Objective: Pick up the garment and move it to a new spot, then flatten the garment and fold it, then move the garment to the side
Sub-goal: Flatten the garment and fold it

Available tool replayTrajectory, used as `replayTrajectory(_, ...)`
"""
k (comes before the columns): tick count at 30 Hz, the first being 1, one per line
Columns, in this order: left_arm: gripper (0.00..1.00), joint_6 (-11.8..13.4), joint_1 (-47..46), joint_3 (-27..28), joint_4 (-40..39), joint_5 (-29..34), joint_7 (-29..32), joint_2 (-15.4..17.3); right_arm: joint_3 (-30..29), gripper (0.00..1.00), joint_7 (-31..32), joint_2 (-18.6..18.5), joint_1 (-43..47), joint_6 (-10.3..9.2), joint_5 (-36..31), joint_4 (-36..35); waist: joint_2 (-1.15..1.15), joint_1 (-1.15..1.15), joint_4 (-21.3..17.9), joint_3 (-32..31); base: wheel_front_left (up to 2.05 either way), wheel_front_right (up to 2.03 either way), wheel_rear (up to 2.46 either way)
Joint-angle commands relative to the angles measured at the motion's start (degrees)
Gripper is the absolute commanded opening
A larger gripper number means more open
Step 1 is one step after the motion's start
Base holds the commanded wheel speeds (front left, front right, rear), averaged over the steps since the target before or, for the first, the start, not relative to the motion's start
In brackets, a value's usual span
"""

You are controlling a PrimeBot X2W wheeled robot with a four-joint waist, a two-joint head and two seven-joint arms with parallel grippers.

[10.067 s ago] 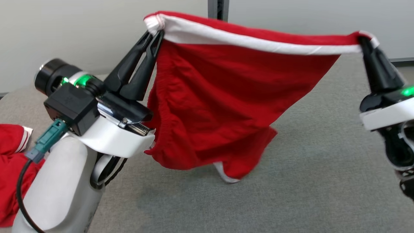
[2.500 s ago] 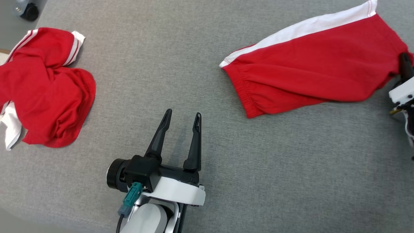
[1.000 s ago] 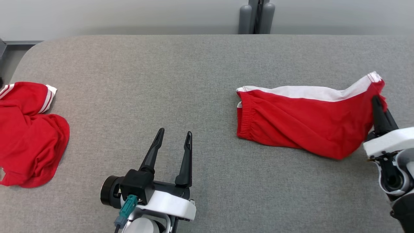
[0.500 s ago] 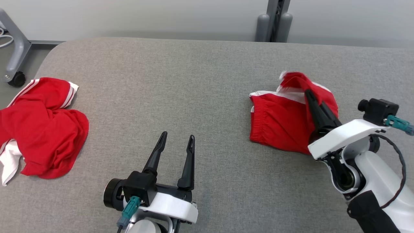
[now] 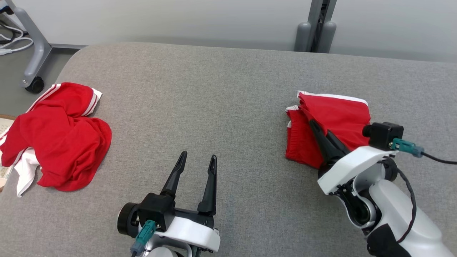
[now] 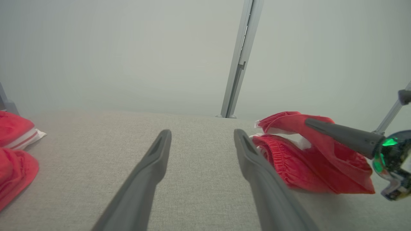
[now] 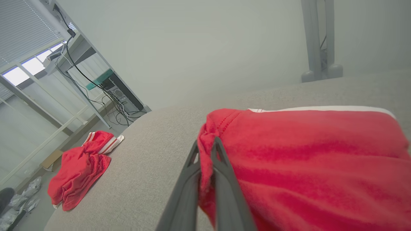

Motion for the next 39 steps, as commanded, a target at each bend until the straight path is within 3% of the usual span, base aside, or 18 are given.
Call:
replayTrajectory(1,1.0,-0.12,0.17,-0.04,0.02,-0.35,-0.22,0.21,0.13,0.0,0.3,0.05,1.59,0.01,-0.7,0.46,0.0,0.0,0.16,0.04,0.0,0.0,0.0)
replayTrajectory(3,1.0,-0.19,0.38,-0.03,-0.06,-0.56,-0.21,0.22,0.06,0.02,0.51,0.26,2.11,0.01,-0.93,0.58,0.0,0.0,0.18,0.07,0.0,0.0,0.0)
replayTrajectory(4,1.0,-0.19,0.49,0.03,-0.09,-0.63,-0.21,0.22,0.01,0.13,0.81,0.41,2.5,0.01,-0.98,0.6,0.0,0.0,0.15,0.09,0.0,0.0,0.0)
replayTrajectory(5,1.0,-0.19,0.49,0.03,-0.09,-0.63,-0.21,0.22,0.01,0.13,0.81,0.41,2.5,0.01,-0.98,0.6,0.0,0.0,0.15,0.09,0.0,0.0,0.0)
replayTrajectory(6,1.0,-0.17,0.57,0.08,-0.11,-0.63,-0.22,0.21,-0.08,0.45,1.11,0.54,3.07,0.01,-1.03,0.68,0.0,0.0,0.11,0.11,0.0,0.0,0.0)
replayTrajectory(7,1.0,-0.13,0.62,0.14,-0.11,-0.62,-0.21,0.22,-0.05,0.45,1.34,0.68,3.6,0.01,-1.12,0.62,0.0,0.0,0.05,0.15,0.0,0.0,0.0)
replayTrajectory(8,1.0,-0.06,0.62,0.19,-0.1,-0.6,-0.22,0.22,0.01,1.0,1.69,0.85,3.98,0.01,-1.08,0.45,0.0,0.0,-0.05,0.19,0.0,0.0,0.0)
replayTrajectory(18,1.0,0.52,0.05,1.27,-0.15,-0.17,-0.21,0.21,1.88,1.0,0.74,1.59,4.9,0.01,-0.23,-4.8,0.0,0.0,-2.46,0.75,0.0,0.0,0.0)
replayTrajectory(24,1.0,0.67,-0.65,4.06,0.02,-0.77,-0.21,0.22,0.93,1.0,-4.95,0.25,2.65,0.01,-7.25,-2.64,0.0,0.0,-4.43,0.27,0.0,0.0,0.0)
replayTrajectory(31,1.0,-0.64,-0.23,8.63,-0.66,-0.46,-0.21,0.21,-5.96,1.0,-8.18,-0.32,1.22,0.01,-22.25,2.46,0.0,0.0,-6.7,-0.53,0.0,0.0,0.0)
replayTrajectory(39,1.0,-2.05,1.41,11.01,-0.58,-0.4,-0.22,0.23,-18.46,1.0,-8.2,2.1,7.45,0.01,-33.8,-4.04,0.0,0.0,-7.75,-1.67,0.0,0.0,0.0)
